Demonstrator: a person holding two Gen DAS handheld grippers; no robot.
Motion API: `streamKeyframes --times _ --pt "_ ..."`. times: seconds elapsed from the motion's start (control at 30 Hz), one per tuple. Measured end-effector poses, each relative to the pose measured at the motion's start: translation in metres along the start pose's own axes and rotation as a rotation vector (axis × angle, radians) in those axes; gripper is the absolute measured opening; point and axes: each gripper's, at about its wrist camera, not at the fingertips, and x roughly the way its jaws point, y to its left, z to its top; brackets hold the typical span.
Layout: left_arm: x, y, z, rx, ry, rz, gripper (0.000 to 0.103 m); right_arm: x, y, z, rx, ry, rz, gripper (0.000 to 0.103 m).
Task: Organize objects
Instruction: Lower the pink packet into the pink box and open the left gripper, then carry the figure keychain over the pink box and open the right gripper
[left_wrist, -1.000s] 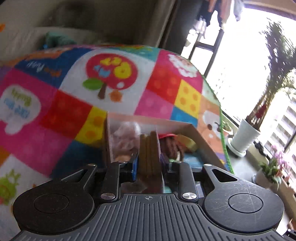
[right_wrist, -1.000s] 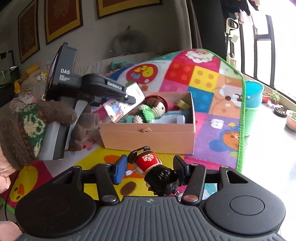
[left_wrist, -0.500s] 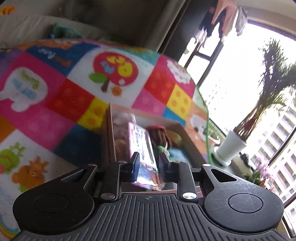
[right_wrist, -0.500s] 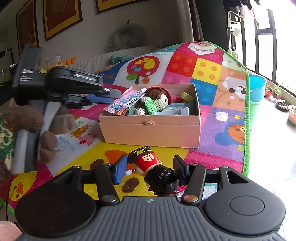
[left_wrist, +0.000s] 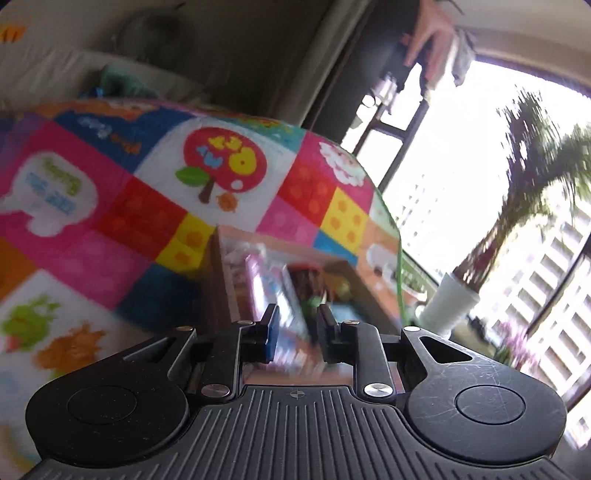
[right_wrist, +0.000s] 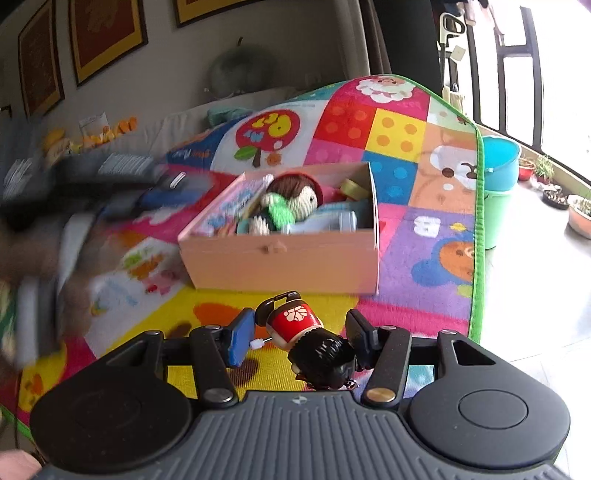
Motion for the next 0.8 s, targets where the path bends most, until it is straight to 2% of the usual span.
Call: streamKeyframes --times 0.1,0.2,0.3,0.33,0.37,0.4,0.43,0.5,0.57,0.7,0.8 --pt "-0.029 0.011 -0.023 0.041 0.047 0.012 0.025 -0.009 -0.004 0.035 0.024 -0.061 0.029 0.052" --pt "-0.05 0.026 -0.04 0.009 0.085 0.029 0.025 -0.015 -0.003 0.085 0.021 -0.176 0.005 0.052" --pt "-0.063 0.04 -0.044 -0.031 0.075 0.054 0.025 -0.007 -0.006 0.135 0.077 -0.226 0.014 0.054" --pt "-0.065 0.044 -0.043 -0.048 0.07 0.063 0.025 -0.001 -0.007 0.149 0.092 -0.235 0.026 0.058" --pt "-0.066 0.047 -0.042 -0.06 0.068 0.071 0.025 0.006 -0.009 0.16 0.099 -0.227 0.031 0.072" --pt "-0.067 0.05 -0.042 -0.069 0.064 0.078 0.025 0.012 -0.012 0.168 0.121 -0.223 0.015 0.076" --pt "-0.068 0.052 -0.042 -0.072 0.062 0.081 0.025 0.015 -0.015 0.169 0.157 -0.229 -0.007 0.076" --pt "-0.067 0.055 -0.044 -0.072 0.07 0.078 0.025 0.017 -0.022 0.162 0.18 -0.221 0.005 0.078" --pt "-0.062 0.058 -0.048 -0.08 0.097 0.079 0.025 0.016 -0.029 0.147 0.192 -0.209 0.0 0.085" --pt "-0.049 0.06 -0.058 -0.098 0.147 0.087 0.024 0.023 -0.041 0.114 0.138 -0.112 -0.071 0.088" --pt "-0.043 0.055 -0.06 -0.088 0.169 0.078 0.024 0.03 -0.047 0.085 0.093 -0.023 -0.088 0.091"
